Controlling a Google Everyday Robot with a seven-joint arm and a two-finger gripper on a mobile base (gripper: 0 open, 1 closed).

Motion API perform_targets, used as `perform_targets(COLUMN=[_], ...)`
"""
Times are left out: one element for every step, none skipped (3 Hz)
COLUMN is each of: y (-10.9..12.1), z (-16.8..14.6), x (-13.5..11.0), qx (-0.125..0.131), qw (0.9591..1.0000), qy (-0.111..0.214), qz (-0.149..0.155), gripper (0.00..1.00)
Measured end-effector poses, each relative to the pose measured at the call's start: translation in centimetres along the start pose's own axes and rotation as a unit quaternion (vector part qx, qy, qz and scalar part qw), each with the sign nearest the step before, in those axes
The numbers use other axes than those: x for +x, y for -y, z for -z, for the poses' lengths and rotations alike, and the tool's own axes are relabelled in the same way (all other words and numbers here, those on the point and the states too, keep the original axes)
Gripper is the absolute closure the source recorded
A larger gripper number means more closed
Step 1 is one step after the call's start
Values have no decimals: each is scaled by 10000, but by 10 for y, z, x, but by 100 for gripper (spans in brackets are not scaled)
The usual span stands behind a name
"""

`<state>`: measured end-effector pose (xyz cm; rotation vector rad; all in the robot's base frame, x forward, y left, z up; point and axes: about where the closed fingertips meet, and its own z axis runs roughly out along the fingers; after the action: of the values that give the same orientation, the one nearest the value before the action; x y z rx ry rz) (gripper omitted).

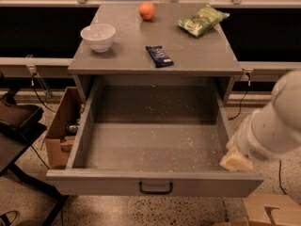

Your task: Close top drawer

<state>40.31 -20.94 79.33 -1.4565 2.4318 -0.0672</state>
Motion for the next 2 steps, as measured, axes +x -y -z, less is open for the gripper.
perform_targets(y=[-45, -99], z=[-58, -102], x=[32, 65], qx=[-366, -804], qw=[9986, 9942], qy=[-286, -532], qz=[-264, -487], gripper=[77, 99])
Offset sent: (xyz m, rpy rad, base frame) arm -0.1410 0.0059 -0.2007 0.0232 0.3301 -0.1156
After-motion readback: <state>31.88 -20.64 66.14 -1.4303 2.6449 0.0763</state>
